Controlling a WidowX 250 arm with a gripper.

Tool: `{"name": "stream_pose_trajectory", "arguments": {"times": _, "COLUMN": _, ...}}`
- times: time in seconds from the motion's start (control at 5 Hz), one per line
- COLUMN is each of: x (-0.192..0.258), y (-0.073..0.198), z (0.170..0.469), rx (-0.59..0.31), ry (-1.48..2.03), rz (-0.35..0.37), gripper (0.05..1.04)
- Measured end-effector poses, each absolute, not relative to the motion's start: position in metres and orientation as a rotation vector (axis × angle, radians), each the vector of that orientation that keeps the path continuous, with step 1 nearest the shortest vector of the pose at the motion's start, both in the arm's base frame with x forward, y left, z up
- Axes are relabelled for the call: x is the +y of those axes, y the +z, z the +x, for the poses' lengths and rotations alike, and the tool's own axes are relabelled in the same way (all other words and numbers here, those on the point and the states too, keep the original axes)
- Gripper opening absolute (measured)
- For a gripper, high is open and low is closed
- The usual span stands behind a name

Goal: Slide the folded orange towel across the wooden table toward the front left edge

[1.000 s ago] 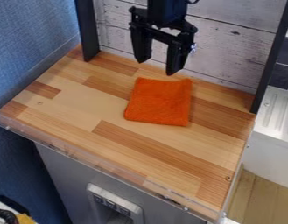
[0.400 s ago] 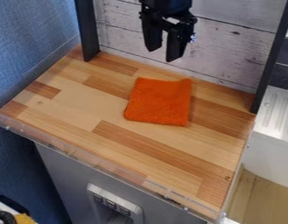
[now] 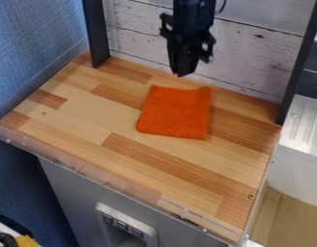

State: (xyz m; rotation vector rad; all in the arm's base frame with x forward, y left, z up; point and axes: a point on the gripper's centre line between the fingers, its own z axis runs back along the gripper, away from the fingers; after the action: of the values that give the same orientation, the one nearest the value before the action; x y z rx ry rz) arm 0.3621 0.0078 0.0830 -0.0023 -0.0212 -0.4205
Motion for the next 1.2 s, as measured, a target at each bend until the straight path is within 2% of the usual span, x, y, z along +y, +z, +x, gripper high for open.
{"name": "stream_pose_trajectory", "arguments": {"times": 0.2, "x": 0.007, "y": 0.065, "z": 0.359, "rx": -0.016, "ry": -0.427, "rz": -0.008, "gripper": 0.067}}
{"name": "stream_pose_trajectory", "arguments": {"times": 0.8, "x": -0.002, "y": 0.017, "z": 0.359, "rx": 0.009, "ry": -0.443, "rz": -0.007, "gripper": 0.059}}
{"name": "stream_pose_trajectory", "arguments": {"times": 1.2, "x": 0.005, "y": 0.008, "z": 0.351, "rx": -0.005, "ry": -0.409, "rz": -0.008, "gripper": 0.059}}
